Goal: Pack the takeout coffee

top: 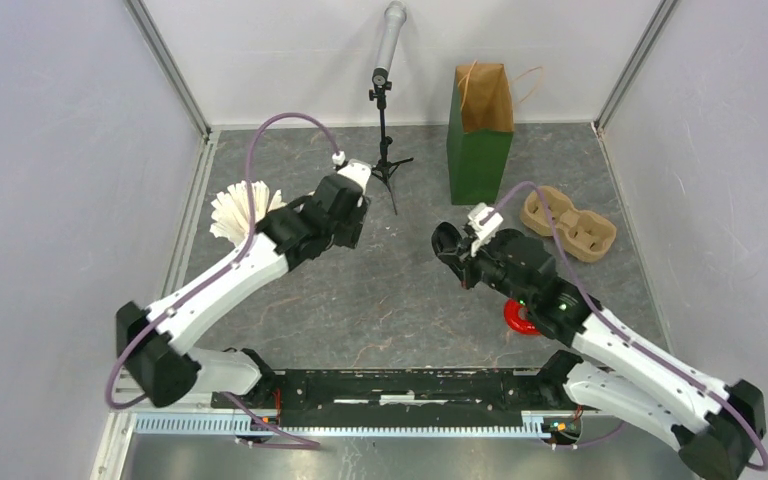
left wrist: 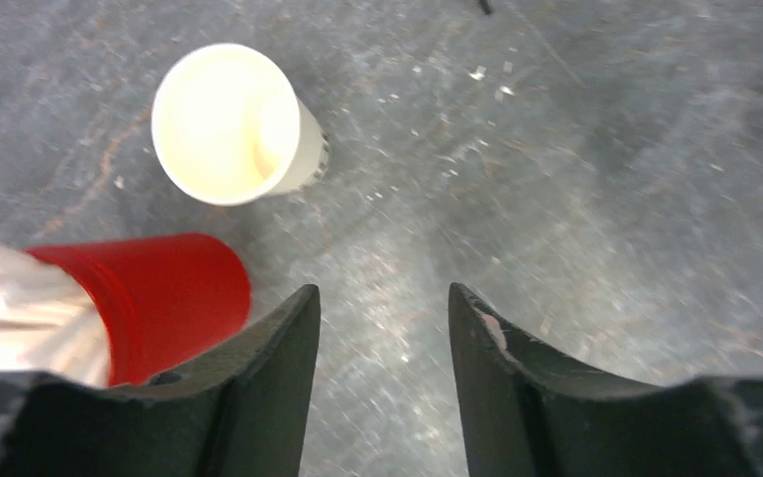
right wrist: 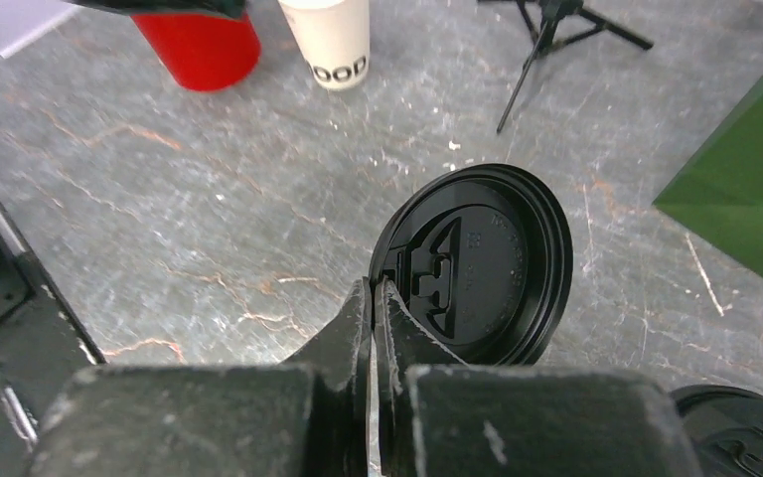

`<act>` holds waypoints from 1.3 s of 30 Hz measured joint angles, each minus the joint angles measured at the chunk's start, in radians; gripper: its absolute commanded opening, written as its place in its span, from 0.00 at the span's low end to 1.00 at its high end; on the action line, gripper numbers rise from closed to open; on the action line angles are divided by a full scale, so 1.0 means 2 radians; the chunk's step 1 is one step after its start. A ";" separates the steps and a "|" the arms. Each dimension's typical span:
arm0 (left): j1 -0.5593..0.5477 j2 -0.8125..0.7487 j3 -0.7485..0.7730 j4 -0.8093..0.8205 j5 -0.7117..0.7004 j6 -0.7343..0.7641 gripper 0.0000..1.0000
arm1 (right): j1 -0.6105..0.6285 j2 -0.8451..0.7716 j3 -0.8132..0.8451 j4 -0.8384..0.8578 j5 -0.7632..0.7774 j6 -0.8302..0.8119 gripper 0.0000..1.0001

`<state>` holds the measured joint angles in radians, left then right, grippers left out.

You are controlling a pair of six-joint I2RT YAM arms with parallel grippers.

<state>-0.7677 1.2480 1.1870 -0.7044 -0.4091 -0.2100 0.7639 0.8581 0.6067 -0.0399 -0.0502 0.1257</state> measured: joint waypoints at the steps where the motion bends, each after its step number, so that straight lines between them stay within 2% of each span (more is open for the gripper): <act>1: 0.010 0.020 0.011 0.000 0.001 0.009 0.54 | 0.000 -0.022 0.000 -0.002 -0.002 0.003 0.00; 8: 0.068 0.133 0.055 0.013 0.020 0.069 0.45 | 0.000 -0.096 0.000 -0.036 -0.011 0.010 0.00; 14: 0.104 0.169 0.056 0.030 0.027 0.076 0.49 | 0.000 -0.136 0.000 -0.064 -0.013 0.013 0.00; 20: 0.119 0.194 0.056 0.047 0.028 0.098 0.48 | 0.000 -0.153 0.000 -0.088 -0.014 0.011 0.00; 22: 0.121 0.206 0.058 0.048 0.034 0.102 0.43 | 0.000 -0.158 0.000 -0.094 -0.013 0.011 0.00; 28: 0.124 0.240 0.062 0.051 0.044 0.114 0.14 | 0.000 -0.170 0.000 -0.108 -0.013 0.009 0.00; 31: 0.124 0.242 0.067 0.045 0.061 0.115 0.05 | 0.000 -0.174 0.000 -0.112 -0.012 0.008 0.00; 35: 0.123 0.240 0.080 0.034 0.096 0.115 0.04 | 0.000 -0.179 0.000 -0.115 -0.008 0.006 0.00; 39: 0.108 0.218 0.081 0.014 0.128 0.101 0.07 | 0.000 -0.182 0.000 -0.116 -0.005 0.004 0.00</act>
<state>-0.5518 1.6840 1.3483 -0.6773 -0.1539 -0.0071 0.7639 0.4934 0.6071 -0.2718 -0.0593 0.1337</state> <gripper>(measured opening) 0.068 0.010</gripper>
